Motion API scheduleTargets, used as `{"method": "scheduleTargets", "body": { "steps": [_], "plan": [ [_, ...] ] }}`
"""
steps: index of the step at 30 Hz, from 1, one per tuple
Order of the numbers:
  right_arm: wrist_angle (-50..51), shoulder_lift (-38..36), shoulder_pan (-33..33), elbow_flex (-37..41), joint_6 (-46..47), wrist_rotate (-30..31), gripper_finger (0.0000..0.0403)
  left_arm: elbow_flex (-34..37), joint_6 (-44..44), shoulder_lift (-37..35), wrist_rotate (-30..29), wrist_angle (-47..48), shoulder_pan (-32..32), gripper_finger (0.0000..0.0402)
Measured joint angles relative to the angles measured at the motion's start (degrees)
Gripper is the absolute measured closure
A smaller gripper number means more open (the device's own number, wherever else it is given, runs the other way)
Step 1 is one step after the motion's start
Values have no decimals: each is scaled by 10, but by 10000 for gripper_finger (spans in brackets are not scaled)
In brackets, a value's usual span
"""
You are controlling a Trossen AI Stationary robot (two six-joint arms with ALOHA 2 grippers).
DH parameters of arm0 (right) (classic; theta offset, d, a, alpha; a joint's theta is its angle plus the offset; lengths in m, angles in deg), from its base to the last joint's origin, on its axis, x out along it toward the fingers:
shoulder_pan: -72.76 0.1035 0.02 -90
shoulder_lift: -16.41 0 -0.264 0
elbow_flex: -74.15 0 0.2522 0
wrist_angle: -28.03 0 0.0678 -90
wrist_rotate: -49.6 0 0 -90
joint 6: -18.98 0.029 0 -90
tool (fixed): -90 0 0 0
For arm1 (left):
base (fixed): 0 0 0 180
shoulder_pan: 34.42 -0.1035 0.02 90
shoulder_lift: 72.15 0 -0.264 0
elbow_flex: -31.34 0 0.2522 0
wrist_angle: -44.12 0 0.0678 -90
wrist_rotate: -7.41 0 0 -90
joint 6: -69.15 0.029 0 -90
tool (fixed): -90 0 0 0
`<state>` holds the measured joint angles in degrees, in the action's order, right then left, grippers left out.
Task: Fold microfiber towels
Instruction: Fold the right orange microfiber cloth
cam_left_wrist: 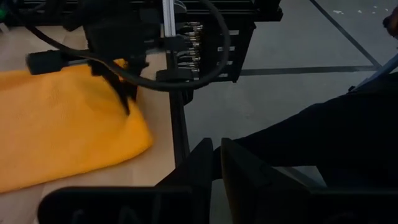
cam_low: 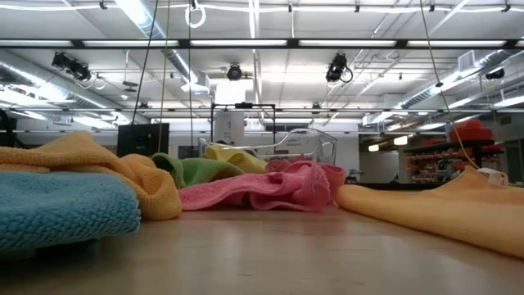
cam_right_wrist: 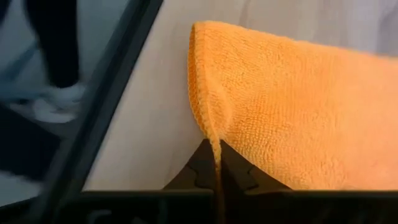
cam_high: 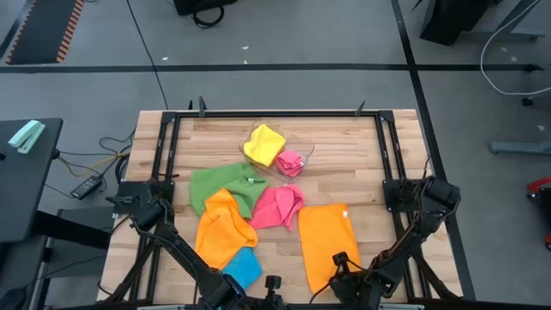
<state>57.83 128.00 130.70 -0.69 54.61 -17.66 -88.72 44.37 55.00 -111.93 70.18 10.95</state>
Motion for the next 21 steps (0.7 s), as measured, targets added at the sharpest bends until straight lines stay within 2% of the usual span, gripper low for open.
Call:
{"method": "scheduleTargets", "body": {
  "steps": [4,10,21],
  "plan": [
    [-38,-13,9,1,14,-59,400,0,0,0,0,0,0,359],
    [-49,-15,12,0,16,-72,401,0,0,0,0,0,0,357],
    [-23,-19,-37,-2,62,-167,402,0,1,0,0,0,-2,358]
  ]
}}
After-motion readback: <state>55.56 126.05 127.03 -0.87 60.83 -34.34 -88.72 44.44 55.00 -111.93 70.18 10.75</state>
